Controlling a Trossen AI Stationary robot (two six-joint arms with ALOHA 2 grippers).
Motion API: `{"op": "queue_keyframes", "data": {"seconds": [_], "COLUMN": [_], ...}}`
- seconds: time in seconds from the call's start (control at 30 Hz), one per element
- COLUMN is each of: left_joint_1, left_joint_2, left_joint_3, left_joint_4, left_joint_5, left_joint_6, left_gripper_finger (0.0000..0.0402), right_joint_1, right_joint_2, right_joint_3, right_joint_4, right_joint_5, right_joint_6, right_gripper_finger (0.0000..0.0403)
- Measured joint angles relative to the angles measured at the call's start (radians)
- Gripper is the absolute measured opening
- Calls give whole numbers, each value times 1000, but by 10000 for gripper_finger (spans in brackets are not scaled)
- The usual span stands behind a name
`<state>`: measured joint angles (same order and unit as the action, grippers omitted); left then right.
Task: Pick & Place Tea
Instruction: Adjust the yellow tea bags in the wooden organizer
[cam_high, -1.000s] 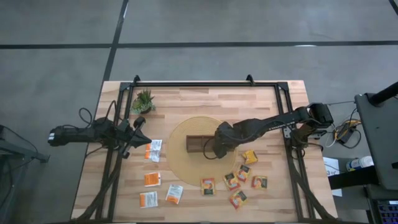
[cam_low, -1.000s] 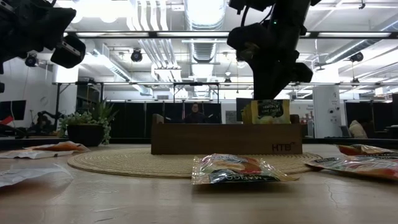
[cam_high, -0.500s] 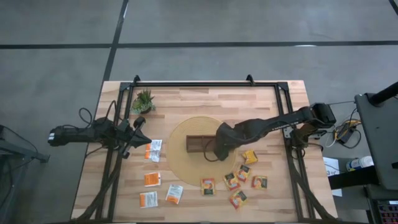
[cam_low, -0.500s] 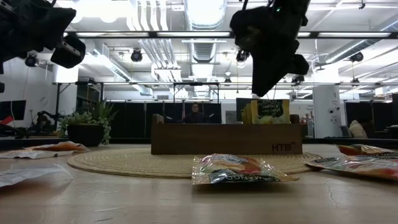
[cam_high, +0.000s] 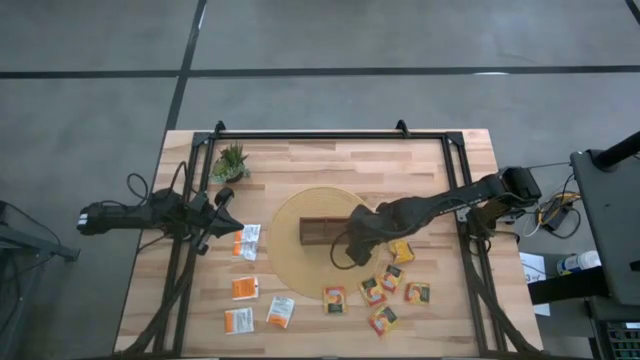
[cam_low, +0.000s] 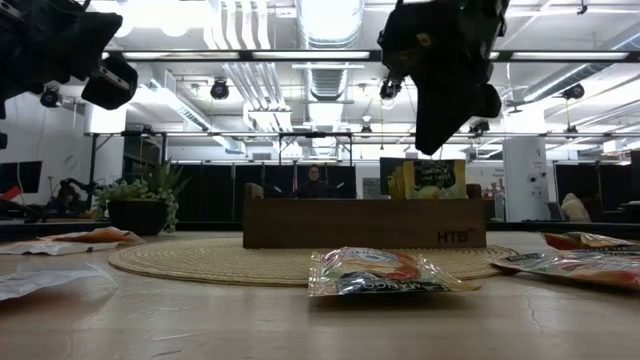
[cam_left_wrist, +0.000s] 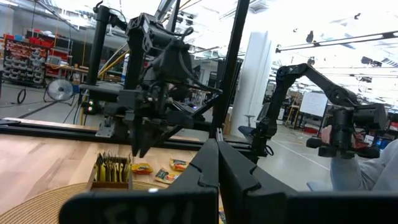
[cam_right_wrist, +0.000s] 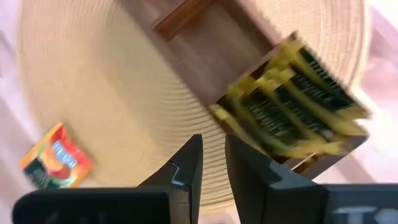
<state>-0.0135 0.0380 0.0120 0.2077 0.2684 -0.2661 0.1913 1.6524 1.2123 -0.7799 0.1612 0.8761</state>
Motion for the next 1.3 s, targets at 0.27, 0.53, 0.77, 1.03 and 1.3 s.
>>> {"op": "queue_keyframes", "data": {"seconds": [0.27,0.53,0.77,1.03,1.3], "left_joint_1": [0,0,0,0,0], "left_joint_2": [0,0,0,0,0], "left_joint_3": [0,0,0,0,0], "left_joint_4": [0,0,0,0,0], "left_joint_5": [0,0,0,0,0], "left_joint_6": [0,0,0,0,0], "left_gripper_finger": [0,0,0,0,0], "right_joint_1": [-51,-117,-120,-108,-98], "right_joint_2": [1,2,2,0,-38], "right_joint_3": [-50,-63,-56,-56,-37], "right_joint_4": [-41,-60,-59,-58,-55], "right_joint_5": [-4,-2,19,-17,-7], "right_joint_6": [3,-6,-15,-13,-16], "right_gripper_finger": [68,68,68,68,68]}}
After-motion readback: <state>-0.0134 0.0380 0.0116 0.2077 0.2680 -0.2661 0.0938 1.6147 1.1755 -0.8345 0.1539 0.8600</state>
